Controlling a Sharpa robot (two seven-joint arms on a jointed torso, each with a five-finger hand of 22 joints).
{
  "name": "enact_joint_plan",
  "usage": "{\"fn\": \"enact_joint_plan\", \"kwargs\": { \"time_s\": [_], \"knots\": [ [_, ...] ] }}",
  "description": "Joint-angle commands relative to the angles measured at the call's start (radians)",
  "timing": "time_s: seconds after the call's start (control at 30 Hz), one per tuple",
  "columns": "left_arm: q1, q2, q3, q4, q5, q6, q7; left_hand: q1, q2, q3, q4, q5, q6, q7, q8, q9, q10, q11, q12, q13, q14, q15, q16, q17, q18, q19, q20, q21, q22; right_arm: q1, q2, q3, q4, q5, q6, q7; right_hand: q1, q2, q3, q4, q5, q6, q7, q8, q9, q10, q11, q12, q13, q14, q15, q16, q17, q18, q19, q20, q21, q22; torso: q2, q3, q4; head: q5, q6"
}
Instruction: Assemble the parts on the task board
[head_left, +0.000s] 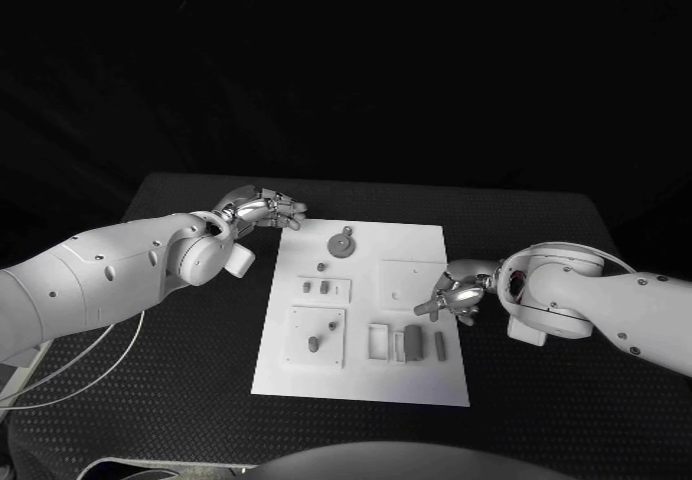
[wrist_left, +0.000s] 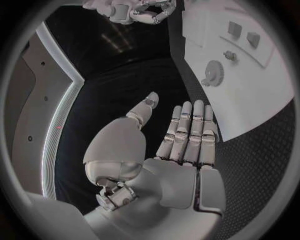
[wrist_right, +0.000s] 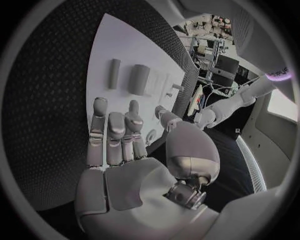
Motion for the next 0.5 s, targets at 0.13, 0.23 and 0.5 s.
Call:
{"fn": "enact_joint_plan", "kwargs": {
  "time_s": [0.13,0.23,0.5],
  "knots": [
    [-0.002,0.008,0.0,-0.004,0.009,0.031,0.006,-0.01,0.0,0.004,0.003,-0.002,-0.007,0.001,0.001,-0.002,0.0,0.0,0.001,0.0,0.0,0.005,-0.008,0.002,-0.007,-0.003,0.001,0.002,-0.002,-0.011,0.003,-0.013,0.011,-0.033,0.027,-0.074,-0.014,-0.005,0.002,-0.002,-0.003,-0.005,0.007,-0.013,0.009,0.0,0.002,0.012,-0.001,-0.008,0.002,0.023,-0.018,0.013,-0.009,0.0,0.025,0.027,0.0,0.0013,-0.0044,-0.01,-0.001],
    [-0.002,0.01,0.0,-0.003,0.009,0.037,0.005,-0.011,0.0,0.004,0.002,-0.002,-0.007,0.001,0.001,-0.002,-0.001,0.0,0.001,-0.001,-0.001,0.005,-0.009,0.003,-0.007,-0.004,0.002,0.002,-0.002,-0.02,0.009,-0.027,0.017,-0.074,-0.001,-0.077,-0.016,-0.013,0.011,-0.008,-0.002,0.0,0.006,-0.019,0.018,0.007,0.0,0.034,0.007,-0.004,0.0,0.05,-0.034,0.013,-0.006,-0.006,0.052,0.026,-0.002,-0.0003,-0.007,-0.01,-0.001],
    [-0.002,0.008,0.0,-0.003,0.009,0.039,0.002,-0.01,0.002,0.007,0.0,-0.002,-0.007,0.001,0.002,-0.002,-0.002,0.0,0.001,-0.001,-0.002,0.006,-0.01,0.004,-0.007,-0.005,0.002,0.002,-0.002,-0.034,0.036,-0.031,0.006,-0.104,-0.026,-0.083,-0.018,-0.021,0.017,-0.017,-0.002,0.004,0.005,-0.024,0.025,0.007,0.0,0.043,0.009,-0.007,-0.001,0.066,-0.052,0.013,-0.009,-0.008,0.067,0.025,-0.001,0.001,-0.0041,-0.012,-0.007]
  ]
}}
